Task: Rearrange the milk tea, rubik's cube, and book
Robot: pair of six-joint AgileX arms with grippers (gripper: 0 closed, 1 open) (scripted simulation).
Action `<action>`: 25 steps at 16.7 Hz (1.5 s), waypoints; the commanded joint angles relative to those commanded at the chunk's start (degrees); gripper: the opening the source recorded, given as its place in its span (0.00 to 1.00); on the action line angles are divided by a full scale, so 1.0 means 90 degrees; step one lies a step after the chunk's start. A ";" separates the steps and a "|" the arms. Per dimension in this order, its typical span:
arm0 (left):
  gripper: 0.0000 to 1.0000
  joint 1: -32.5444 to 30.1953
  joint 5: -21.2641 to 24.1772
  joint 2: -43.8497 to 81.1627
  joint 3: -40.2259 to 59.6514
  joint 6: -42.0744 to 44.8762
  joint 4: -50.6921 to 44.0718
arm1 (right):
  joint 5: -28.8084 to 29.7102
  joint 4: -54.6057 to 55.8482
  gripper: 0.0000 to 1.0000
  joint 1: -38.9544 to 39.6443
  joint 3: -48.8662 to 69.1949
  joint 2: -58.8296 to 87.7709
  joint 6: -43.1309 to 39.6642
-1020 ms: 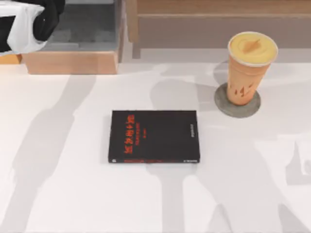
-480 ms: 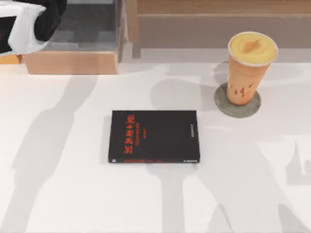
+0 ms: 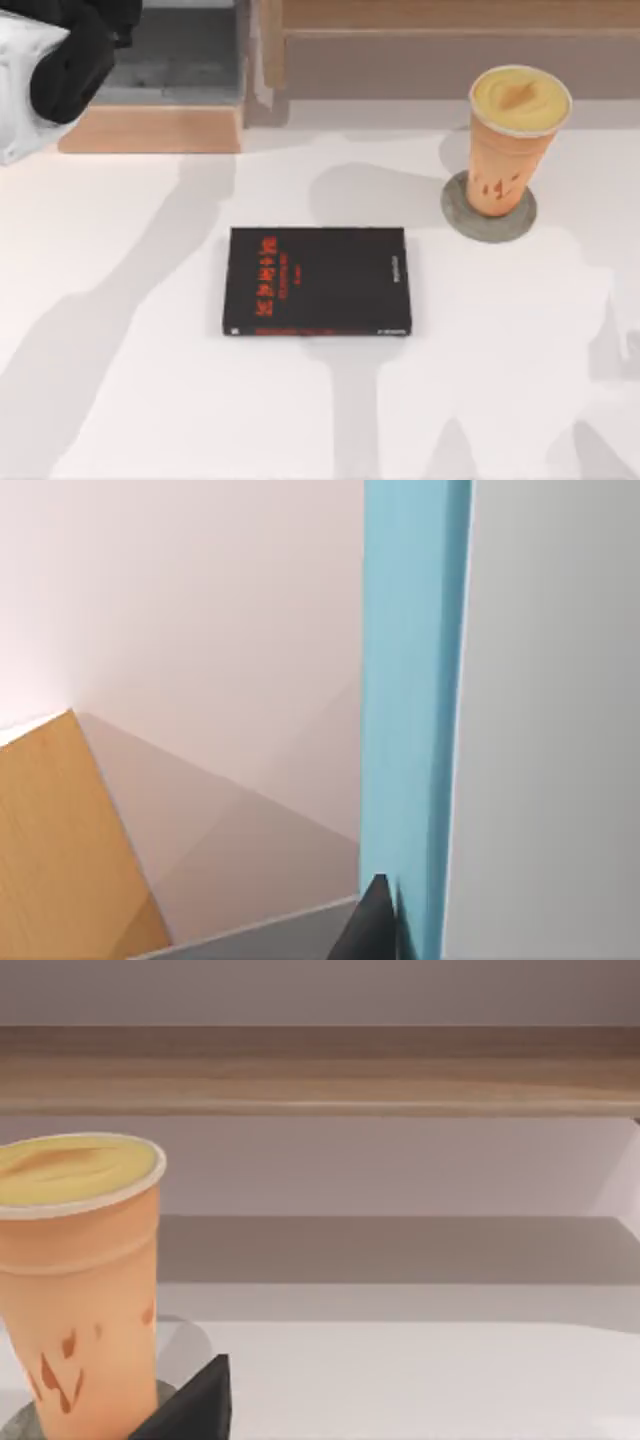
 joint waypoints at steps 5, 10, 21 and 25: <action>0.00 -0.1281 -0.0986 -0.0762 -0.0933 0.2403 -0.0209 | 0.0000 0.0000 1.00 0.0000 0.0000 0.0000 0.0000; 0.00 -0.2318 -0.1739 0.0100 -0.2145 0.3606 -0.0807 | 0.0000 0.0000 1.00 0.0000 0.0000 0.0000 0.0000; 0.00 -0.3485 -0.2381 0.1997 -0.2842 0.3471 -0.1327 | 0.0000 0.0000 1.00 0.0000 0.0000 0.0000 0.0000; 0.00 -0.3424 -0.2345 0.2045 -0.2787 0.3540 -0.1261 | 0.0000 0.0000 1.00 0.0000 0.0000 0.0000 0.0000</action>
